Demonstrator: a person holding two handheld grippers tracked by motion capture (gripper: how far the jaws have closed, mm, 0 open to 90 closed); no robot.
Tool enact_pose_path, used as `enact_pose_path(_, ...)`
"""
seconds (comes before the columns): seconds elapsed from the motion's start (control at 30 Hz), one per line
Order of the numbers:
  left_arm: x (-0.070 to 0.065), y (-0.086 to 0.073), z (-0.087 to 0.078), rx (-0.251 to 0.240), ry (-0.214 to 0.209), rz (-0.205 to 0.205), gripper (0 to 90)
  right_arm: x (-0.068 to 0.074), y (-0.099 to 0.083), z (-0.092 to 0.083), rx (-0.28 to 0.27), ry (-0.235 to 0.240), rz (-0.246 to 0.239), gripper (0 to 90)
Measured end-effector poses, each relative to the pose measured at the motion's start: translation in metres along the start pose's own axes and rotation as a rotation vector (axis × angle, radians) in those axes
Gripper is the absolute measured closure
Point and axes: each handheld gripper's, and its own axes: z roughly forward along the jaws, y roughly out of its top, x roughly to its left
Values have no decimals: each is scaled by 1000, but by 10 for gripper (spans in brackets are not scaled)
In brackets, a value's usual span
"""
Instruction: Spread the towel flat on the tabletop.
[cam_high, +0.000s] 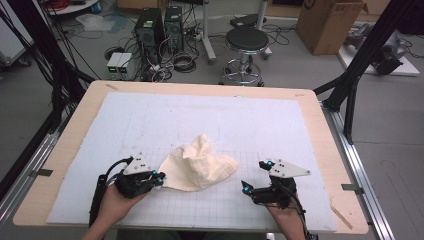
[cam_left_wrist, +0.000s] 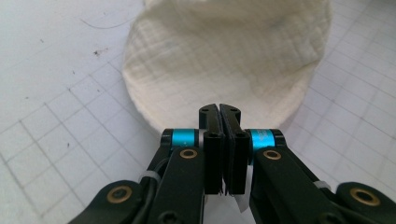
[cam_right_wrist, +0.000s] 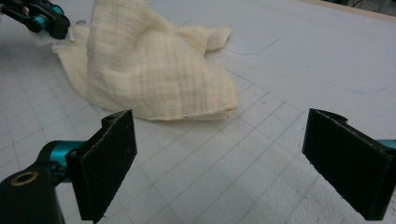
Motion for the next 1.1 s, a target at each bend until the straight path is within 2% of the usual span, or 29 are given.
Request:
enact_pose_path(0.13, -8, -7, -9, -16, 2, 23, 877, 3, 5, 8, 8, 13, -15, 105)
enact_pose_path(0.27, -8, -7, -7, -22, -6, 23, 877, 3, 13, 20, 35, 49, -70, 275)
enact_pose_path(0.3, -8, -7, -7, -17, -7, 27, 877, 0, 16, 29, 65, 60, -86, 337)
enact_pose_path(0.33, -8, -8, -6, -18, -8, 24, 877, 0, 16, 29, 65, 60, -86, 337)
enact_pose_path(0.47, -3, -11, -4, -7, -7, 22, 877, -8, 20, 46, 99, 69, -81, 443)
enact_pose_path(0.53, -1, -12, -4, -11, -5, 18, 877, -12, 22, 54, 116, 87, -63, 492)
enact_pose_path(0.6, 0, -13, -4, -9, -9, 13, 877, -15, 23, 63, 151, 122, -44, 600)
enact_pose_path(0.63, 0, -13, -4, -9, -8, 11, 877, -15, 23, 63, 151, 122, -44, 600)
enact_pose_path(0.7, 0, -14, -4, -15, -9, 8, 877, -14, 22, 66, 176, 137, -56, 700)
enact_pose_path(0.8, -2, -14, -6, -20, -12, 14, 877, -11, 23, 65, 196, 137, -80, 777)
enact_pose_path(0.93, -8, -14, -11, -31, -17, 26, 877, -7, 24, 55, 193, 145, -83, 785)
enact_pose_path(1.1, -13, -15, -13, -40, -31, 30, 877, 1, 23, 33, 201, 145, -102, 781)
